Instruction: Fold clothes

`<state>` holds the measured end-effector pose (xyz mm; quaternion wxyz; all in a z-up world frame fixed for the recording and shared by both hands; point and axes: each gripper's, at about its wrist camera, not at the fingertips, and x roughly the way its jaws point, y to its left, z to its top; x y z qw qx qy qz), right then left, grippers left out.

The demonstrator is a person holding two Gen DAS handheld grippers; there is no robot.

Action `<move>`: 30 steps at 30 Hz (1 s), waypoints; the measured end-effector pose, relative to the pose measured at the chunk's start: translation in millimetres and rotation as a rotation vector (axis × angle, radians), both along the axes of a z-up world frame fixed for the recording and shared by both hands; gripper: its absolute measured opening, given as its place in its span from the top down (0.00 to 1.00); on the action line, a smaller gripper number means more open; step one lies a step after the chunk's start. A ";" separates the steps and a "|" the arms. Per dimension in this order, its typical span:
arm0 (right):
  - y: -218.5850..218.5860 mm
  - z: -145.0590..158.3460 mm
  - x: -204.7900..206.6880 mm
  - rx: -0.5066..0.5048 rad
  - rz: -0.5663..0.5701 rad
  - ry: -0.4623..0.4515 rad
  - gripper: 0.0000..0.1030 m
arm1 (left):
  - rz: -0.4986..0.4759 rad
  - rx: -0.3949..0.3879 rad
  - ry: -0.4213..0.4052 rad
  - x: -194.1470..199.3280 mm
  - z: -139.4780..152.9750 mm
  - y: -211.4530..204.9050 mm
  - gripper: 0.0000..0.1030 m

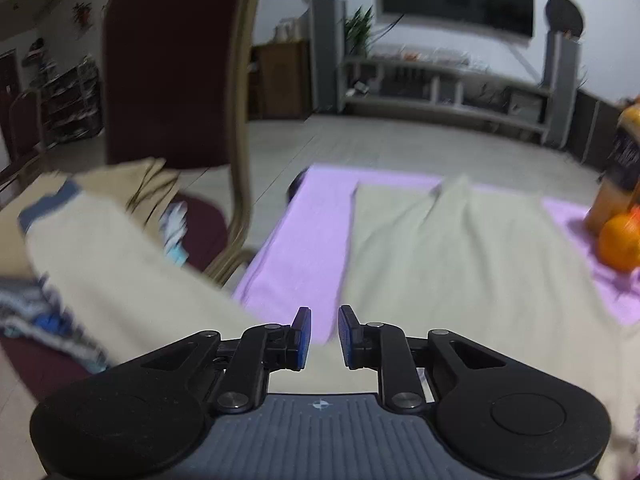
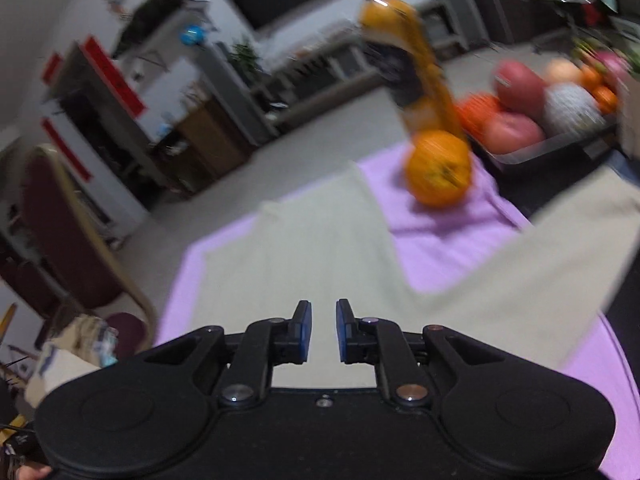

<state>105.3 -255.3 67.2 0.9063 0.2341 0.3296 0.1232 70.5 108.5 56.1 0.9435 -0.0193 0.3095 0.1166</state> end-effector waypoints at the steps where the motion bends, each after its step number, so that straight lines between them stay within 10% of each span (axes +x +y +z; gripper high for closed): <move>1: 6.3 9.8 8.4 -0.007 0.019 -0.033 0.84 | -0.008 -0.002 -0.015 8.6 4.4 -1.9 0.80; 7: 21.0 -2.2 71.2 -0.062 0.064 -0.069 0.72 | -0.007 0.034 0.062 83.7 -28.3 -2.5 0.80; 13: -22.2 -100.7 124.3 -0.075 -0.063 0.180 0.72 | -0.076 0.114 0.262 130.0 -97.0 -5.5 0.86; 20: -26.2 -141.2 149.3 -0.072 0.014 0.263 0.72 | -0.063 0.184 0.311 146.9 -124.6 -9.4 0.84; 22: -13.2 -140.3 145.5 -0.133 0.045 0.228 0.77 | -0.043 0.190 0.316 147.0 -124.6 -11.3 0.84; 23: -6.1 -138.6 143.6 -0.178 0.053 0.217 0.97 | -0.035 0.195 0.317 146.8 -124.8 -12.5 0.84; 30: 9.1 -128.9 137.2 -0.358 -0.020 0.220 0.96 | -0.010 0.238 0.314 143.7 -127.5 -15.7 0.79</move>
